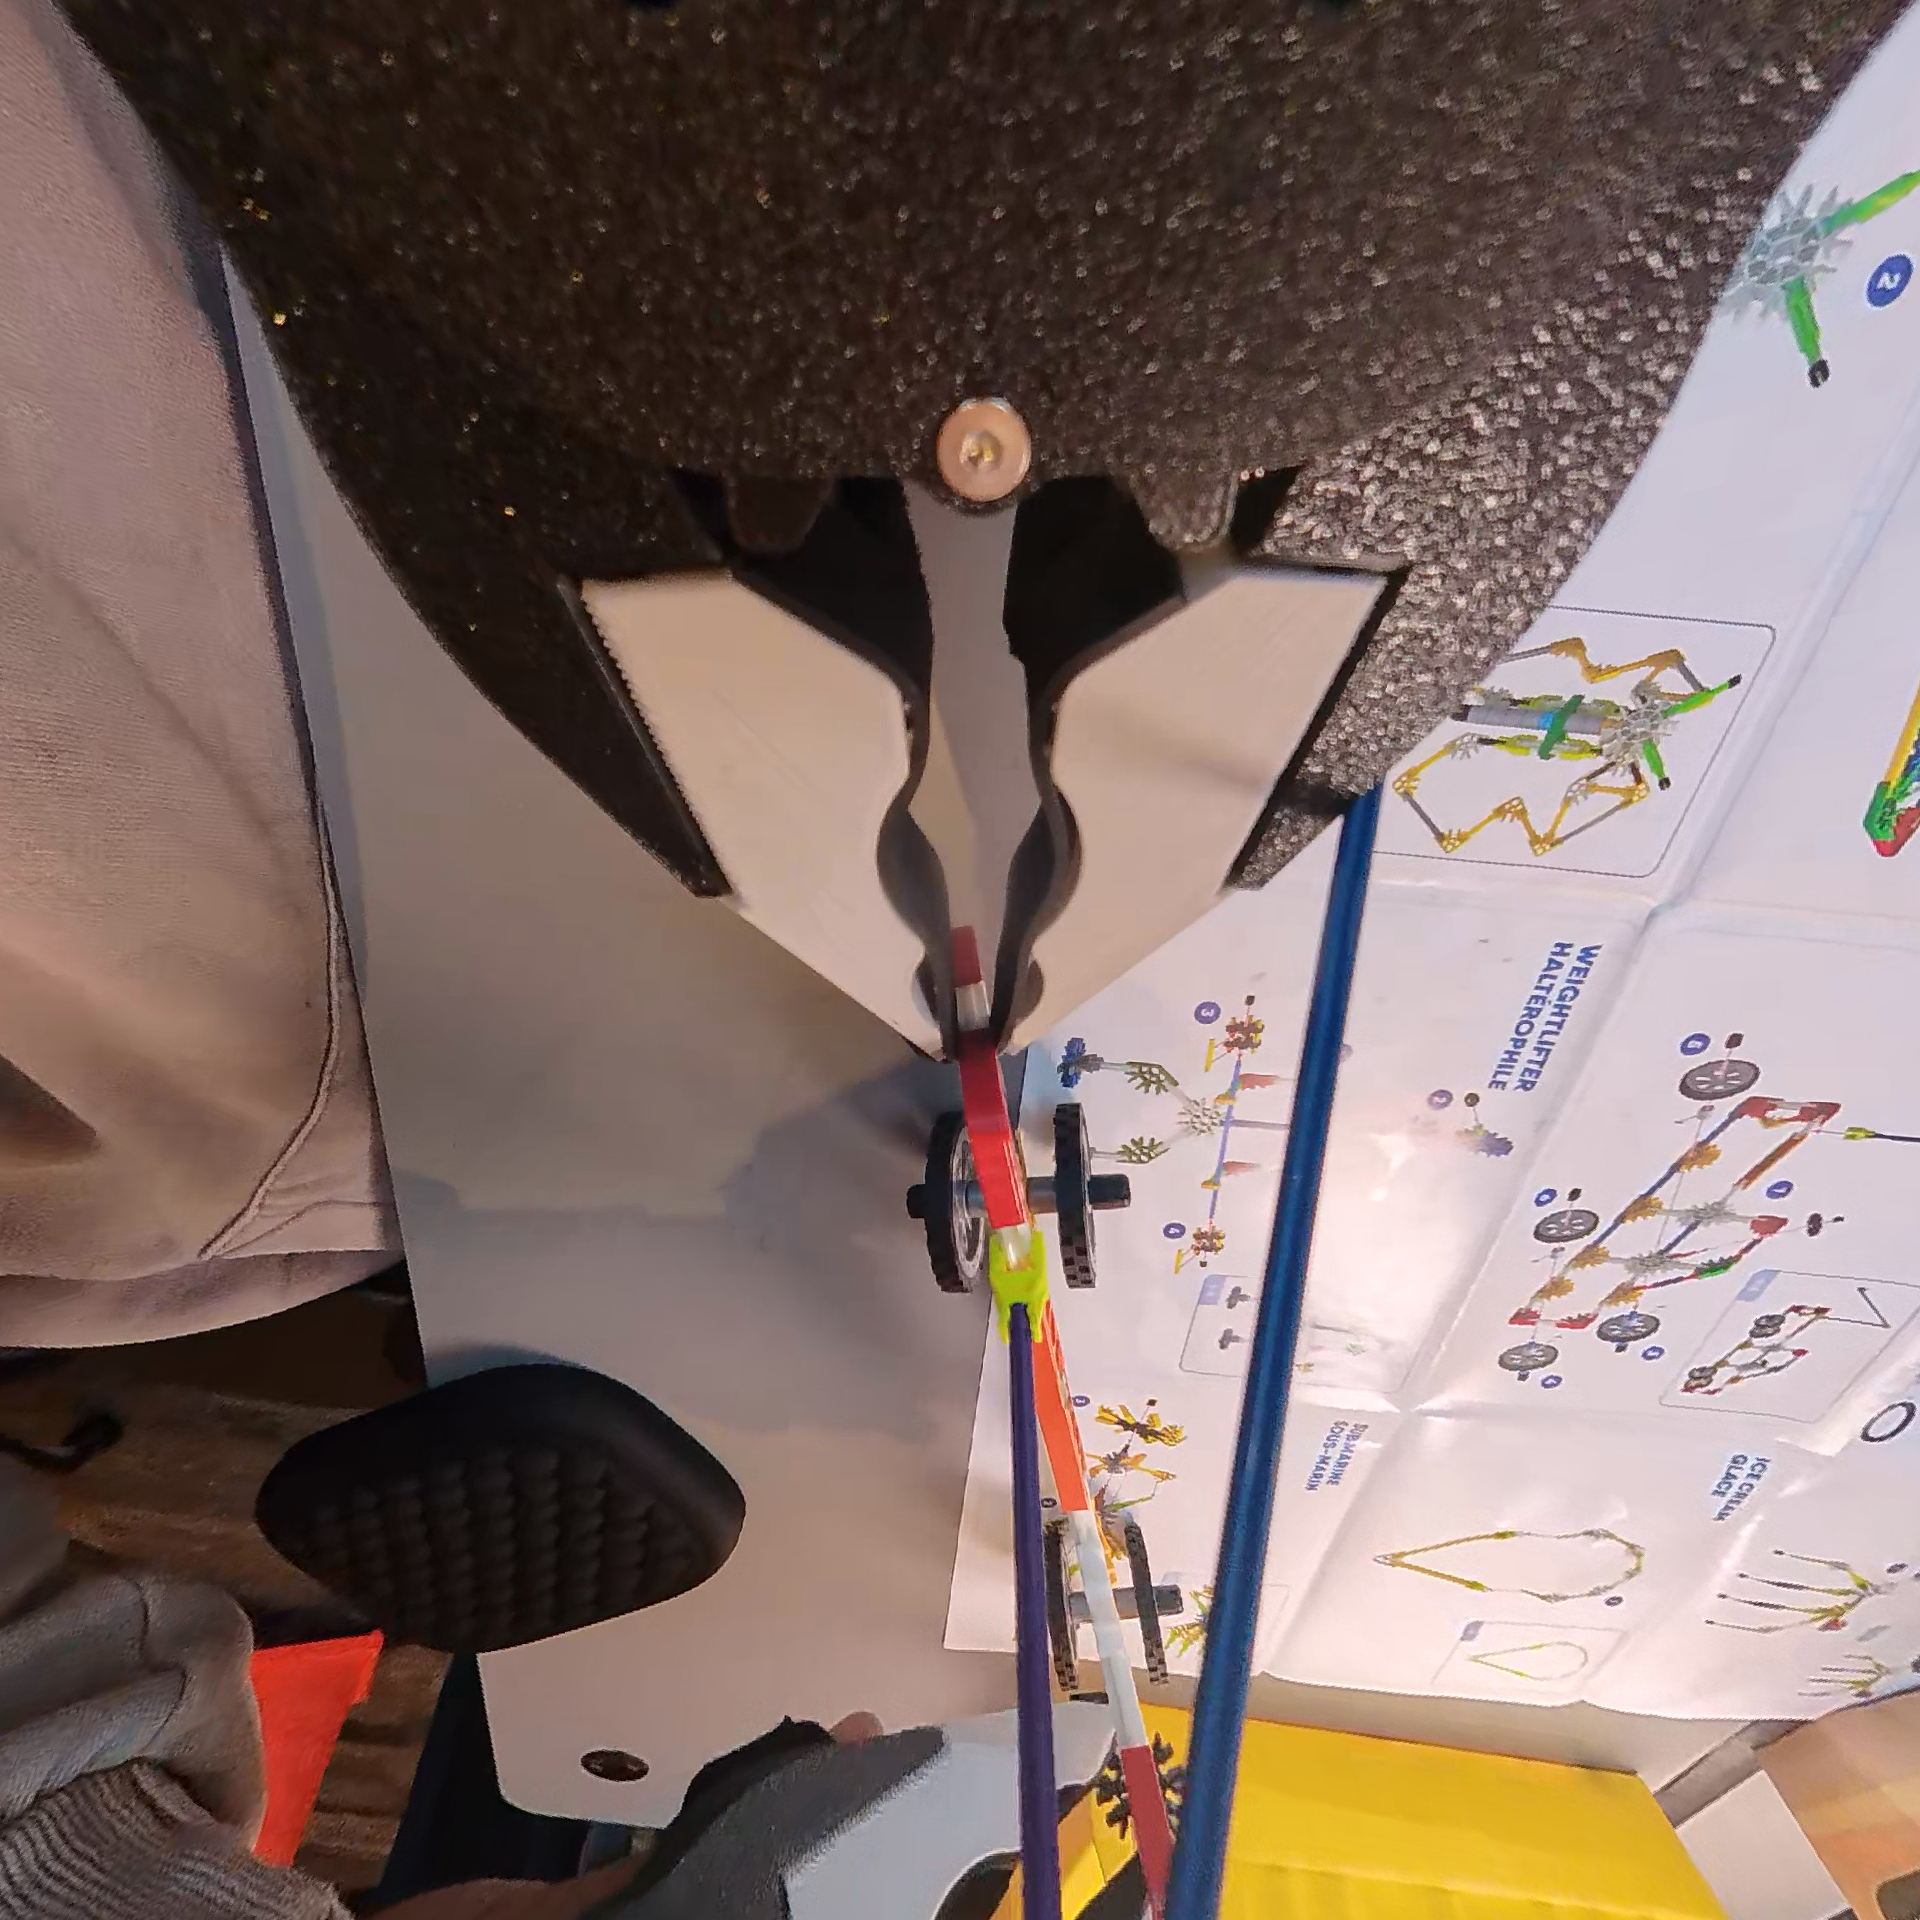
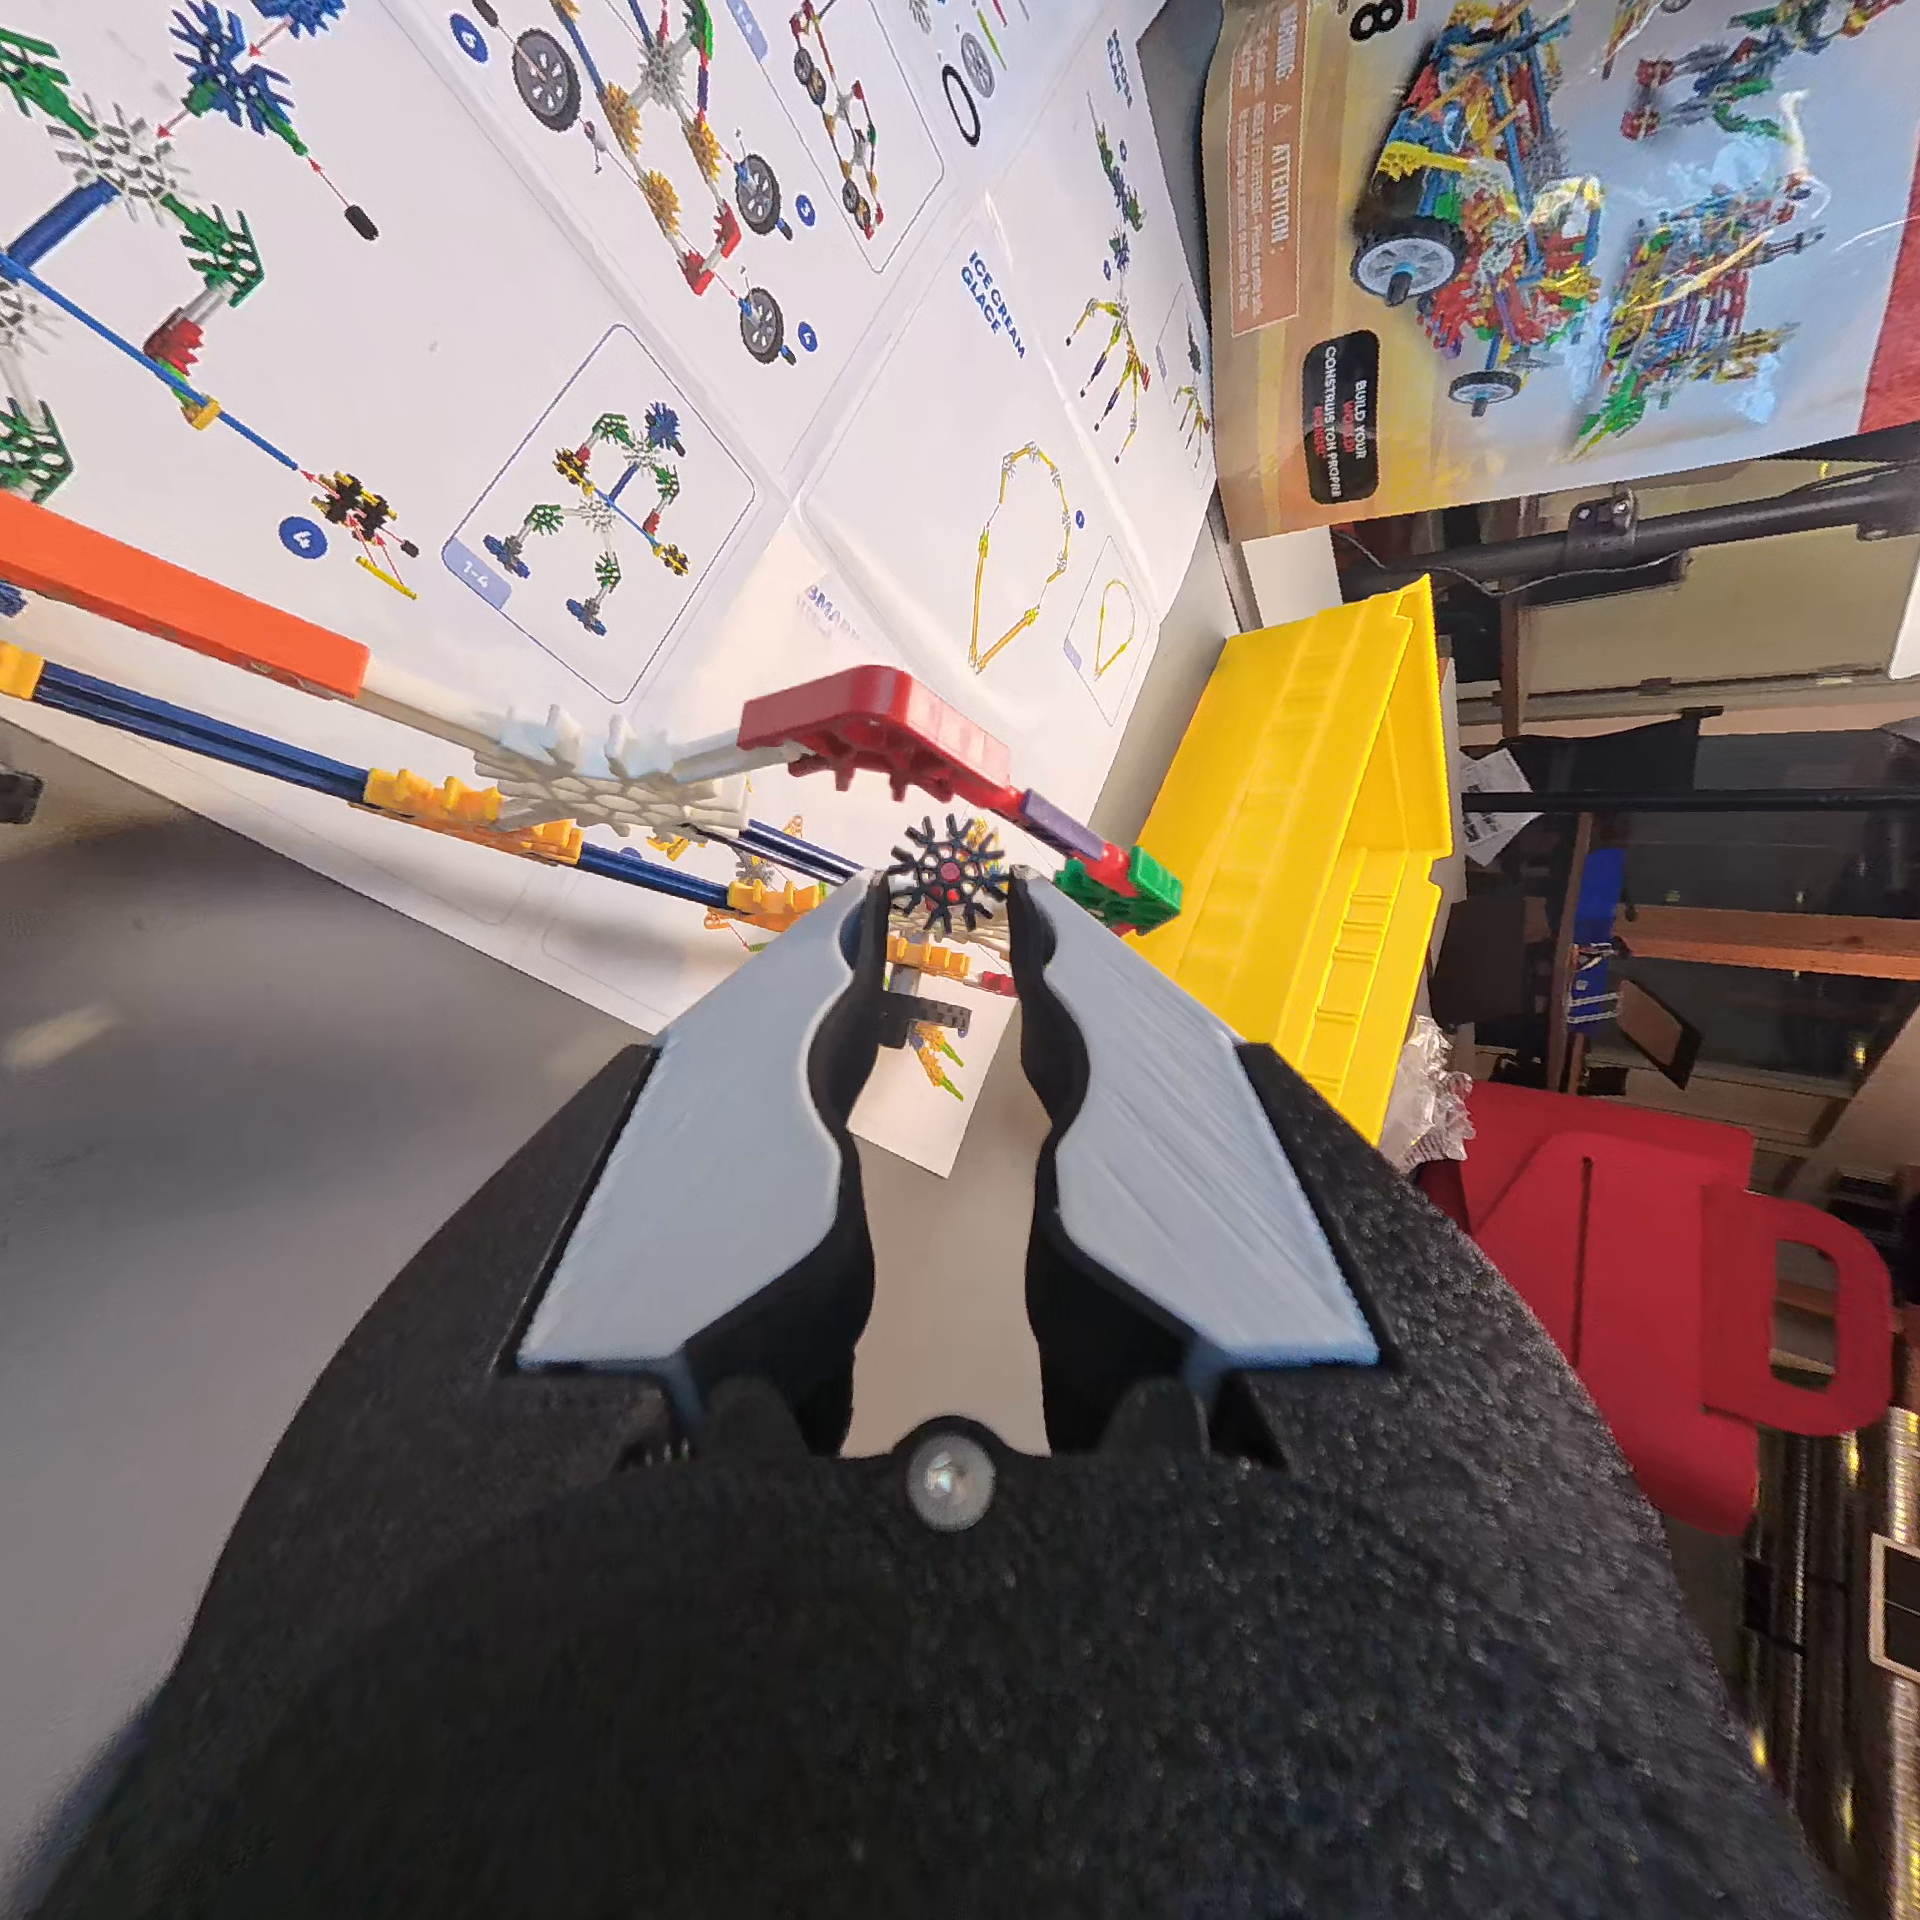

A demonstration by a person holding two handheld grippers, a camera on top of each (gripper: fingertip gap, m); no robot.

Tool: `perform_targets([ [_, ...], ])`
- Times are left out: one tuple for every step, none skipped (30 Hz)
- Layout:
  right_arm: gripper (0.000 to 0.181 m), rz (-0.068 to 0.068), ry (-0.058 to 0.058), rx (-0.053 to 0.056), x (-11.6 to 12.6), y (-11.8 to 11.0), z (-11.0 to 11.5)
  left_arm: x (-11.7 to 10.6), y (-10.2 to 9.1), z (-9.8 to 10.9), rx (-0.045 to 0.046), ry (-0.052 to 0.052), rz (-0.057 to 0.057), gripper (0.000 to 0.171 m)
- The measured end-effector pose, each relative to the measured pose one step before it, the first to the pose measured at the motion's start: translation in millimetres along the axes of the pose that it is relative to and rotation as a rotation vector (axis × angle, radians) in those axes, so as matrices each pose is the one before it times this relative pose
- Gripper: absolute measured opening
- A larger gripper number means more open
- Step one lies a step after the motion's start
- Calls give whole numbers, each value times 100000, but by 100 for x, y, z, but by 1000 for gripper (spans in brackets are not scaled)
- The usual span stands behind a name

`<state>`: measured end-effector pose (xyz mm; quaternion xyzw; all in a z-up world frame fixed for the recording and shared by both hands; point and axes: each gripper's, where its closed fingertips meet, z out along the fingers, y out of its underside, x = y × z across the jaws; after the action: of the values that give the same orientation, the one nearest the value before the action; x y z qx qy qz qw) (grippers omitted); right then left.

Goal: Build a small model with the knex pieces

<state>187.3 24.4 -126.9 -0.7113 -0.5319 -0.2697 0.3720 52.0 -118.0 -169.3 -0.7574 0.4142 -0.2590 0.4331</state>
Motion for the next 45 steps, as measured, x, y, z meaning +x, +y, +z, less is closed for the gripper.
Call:
perform_targets([
  [21, -437, 171, -355, -21, 63, 41, 5, -4, -8, -24, -91, 71, 4],
  [21, -399, 192, -207, -30, 65, 63, -14, 8, -19, -77, -165, 123, 4],
  [21, -603, 290, -46, -19, 26, 58, -28, 4, -15, -73, -213, 99, 4],
  [21, -602, 406, 112, -11, 16, 88, -42, 23, -10, -65, -159, 0, 4],
  [21, -760, 629, 372, -15, -9, 126, -63, 17, -6, -45, -87, -186, 4],
  [21, -824, 870, 617, 1, -18, 136, -84, 20, 0, -7, -64, -361, 4],
  [21, -578, 849, 284, -2, 2, 58, -94, 44, 1, -26, -96, -358, 4],
  [21, -719, 724, 145, 7, 6, -13, -102, 37, -10, -12, -100, -326, 4],
  [21, -618, 628, 320, -1, 18, -16, -78, 16, -24, 52, -43, -305, 4],
  [21, -720, 567, 647, -2, 43, -21, -69, -4, -13, 88, -148, -176, 4],
  [22, -837, 511, 958, -12, 41, -13, -48, 5, -10, -12, -75, -53, 4],
  [22, -654, 430, 1060, -2, 46, -75, -17, 17, 0, 46, 46, -150, 4],
  [22, -322, 189, 1361, 9, 16, -108, -11, -1, -12, 58, 152, -204, 4],
  [22, 117, -185, 1619, -38, 17, -147, -46, 22, -20, -20, -23, -139, 4],
  [26, -247, -805, 2302, -158, -75, -163, -76, 15, -16, 16, -129, -238, 4],
  [31, 112, -623, 2428, -142, -59, -227, -75, 27, -3, 40, -15, -364, 4],
  [32, 1039, -1000, 2084, -108, 8, -258, -84, 26, 9, 81, 5, -322, 4],
  [32, 1598, -1812, 2893, -166, -84, -333, -56, 17, -2, 147, 59, -44, 4],
  [32, 2725, -96, 3444, 146, -190, -393, -21, -9, -12, 150, 96, 259, 4],
  [32, 2689, -709, 3863, 86, -302, -399, -14, -7, -13, 63, -109, 859, 5],
  [29, 3038, -1431, 4456, 9, -456, -319, -34, 3, -19, -100, -541, 1396, 5],
  [24, 3619, -838, 3647, 109, -411, -166, -26, -6, -29, -201, -610, 1741, 5],
  [20, 3126, -1434, 2706, -4, -292, 63, -14, -13, -36, -126, -518, 1781, 5],
  [17, 2239, -1462, 1582, -82, -137, 242, -36, -9, -45, -23, -524, 1527, 5],
  [15, 1084, 229, 1107, 88, -35, 382, -48, 5, -41, 22, -490, 1186, 5],
  [11, 151, 1615, 580, 219, 100, 423, 0, -8, -36, 128, -126, 1035, 5],
  [10, -384, 1999, -1726, 252, 490, 489, -41, 11, -53, 32, -442, 711, 5],
  [10, -1135, 937, -3022, 48, 715, 487, -89, 17, -51, -31, -702, 442, 5],
  [6, 391, 803, 2128, -4, -106, 184, -120, 17, -39, -93, -845, 423, 5],
  [6, 810, 289, 712, -48, 5, 100, -150, 88, -29, -399, -975, 585, 6],
  [6, -781, 683, 809, 8, -36, 25, -111, 50, -28, -145, -742, 534, 6],
  [6, -1196, 771, 638, 19, -15, 32, -49, 17, -36, 40, -176, 273, 6],
  [6, -740, 500, 975, -1, -48, 6, -27, 26, -27, 24, 19, 247, 6],
  [7, 994, 166, 1140, 47, -40, -68, -24, 15, -25, 95, 5, 501, 6],
  [14, 2748, -1232, 1593, -13, -72, -140, -30, 15, -46, 185, -47, 878, 6],
  [19, 3242, -3017, 3211, -188, -274, -305, -116, -3, -61, 192, -585, 1126, 6],
  [19, 3528, -2085, 5207, -15, -519, -512, -201, 25, -104, -96, -984, 1546, 6],
  [19, 3343, -3415, 6078, -169, -669, -645, -171, 14, -159, -275, -702, 1737, 7],
  [19, 3349, -4170, 6338, -260, -682, -723, -133, -80, -211, 363, -353, 1201, 7],
  [19, 3564, -1817, 6090, 107, -650, -752, -108, -104, -189, 878, 52, 369, 7],
  [18, 2658, -1387, 5907, 217, -561, -759, -104, -3, -162, 389, 310, 108, 7],
  [19, 2847, -286, 4502, 442, -363, -709, -220, 76, -148, 27, -200, 370, 7],
  [19, 2667, 902, 4041, 660, -236, -651, -260, 45, -178, 235, -455, 723, 8],
  [19, 2611, 1418, 3931, 781, -136, -594, -182, -4, -185, 518, 55, 731, 8],
  [18, 2654, 2016, 3573, 887, -29, -529, -169, -40, -199, 727, 180, 727, 8],
])
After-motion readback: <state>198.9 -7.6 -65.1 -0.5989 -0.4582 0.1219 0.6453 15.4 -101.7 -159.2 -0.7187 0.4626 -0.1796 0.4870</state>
